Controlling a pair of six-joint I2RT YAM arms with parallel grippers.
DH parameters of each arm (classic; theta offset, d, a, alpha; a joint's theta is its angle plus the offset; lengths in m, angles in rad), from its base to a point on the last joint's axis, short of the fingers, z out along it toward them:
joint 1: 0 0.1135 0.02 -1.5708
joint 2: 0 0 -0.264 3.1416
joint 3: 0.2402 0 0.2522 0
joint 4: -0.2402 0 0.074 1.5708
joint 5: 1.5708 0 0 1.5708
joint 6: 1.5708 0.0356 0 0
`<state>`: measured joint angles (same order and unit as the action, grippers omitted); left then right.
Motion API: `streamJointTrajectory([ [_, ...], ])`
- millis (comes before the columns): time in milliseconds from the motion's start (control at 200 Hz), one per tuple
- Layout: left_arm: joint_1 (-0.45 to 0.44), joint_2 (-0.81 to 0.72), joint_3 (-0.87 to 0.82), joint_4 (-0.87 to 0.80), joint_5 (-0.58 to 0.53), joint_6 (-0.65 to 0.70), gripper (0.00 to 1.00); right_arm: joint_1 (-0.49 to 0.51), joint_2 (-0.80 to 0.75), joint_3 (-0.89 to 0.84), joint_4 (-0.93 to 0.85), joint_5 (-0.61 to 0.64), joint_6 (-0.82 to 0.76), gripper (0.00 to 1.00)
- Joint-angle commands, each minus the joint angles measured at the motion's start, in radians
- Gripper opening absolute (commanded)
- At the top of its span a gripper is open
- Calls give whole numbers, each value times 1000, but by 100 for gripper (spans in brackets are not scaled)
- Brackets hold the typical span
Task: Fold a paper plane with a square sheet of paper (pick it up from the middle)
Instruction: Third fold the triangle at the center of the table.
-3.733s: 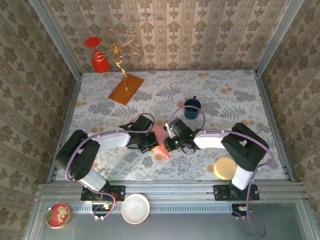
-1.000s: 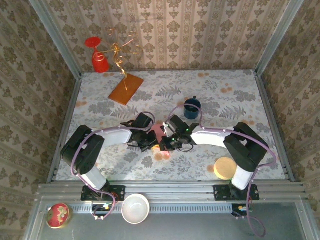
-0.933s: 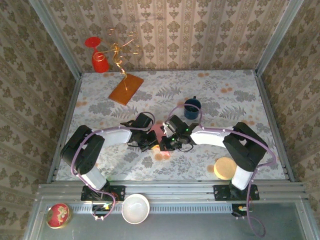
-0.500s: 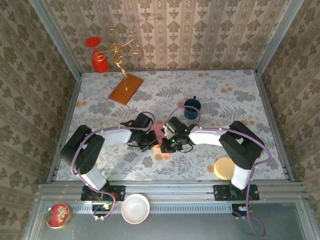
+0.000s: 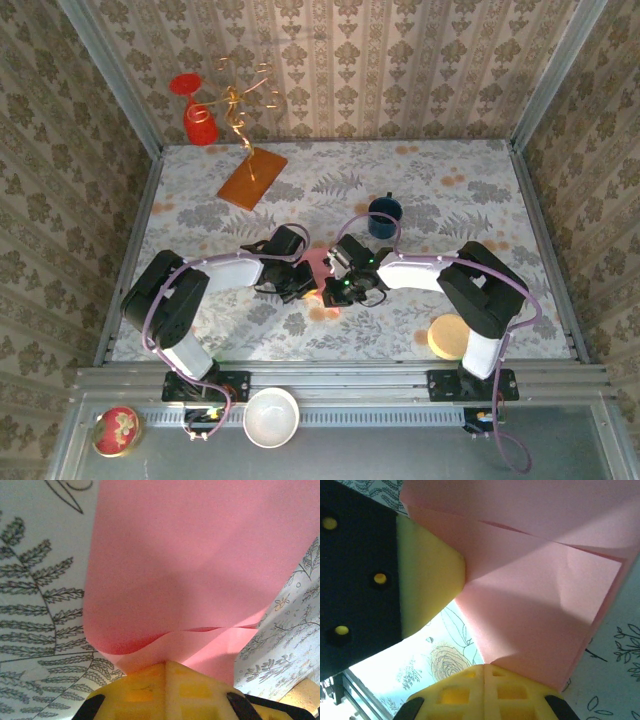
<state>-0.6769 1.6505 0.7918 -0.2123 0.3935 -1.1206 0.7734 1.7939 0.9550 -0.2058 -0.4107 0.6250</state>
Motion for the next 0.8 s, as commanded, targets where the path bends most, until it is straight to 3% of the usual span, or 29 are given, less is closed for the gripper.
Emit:
streamJointTrajectory([
  [0,10,61,-43,-78,-71,34,1,1,16,12,-51,27,-17,0],
  [795,22,75,-37,-93,-82,50,1,-8,-59,-85,-166,-25,-61,0],
])
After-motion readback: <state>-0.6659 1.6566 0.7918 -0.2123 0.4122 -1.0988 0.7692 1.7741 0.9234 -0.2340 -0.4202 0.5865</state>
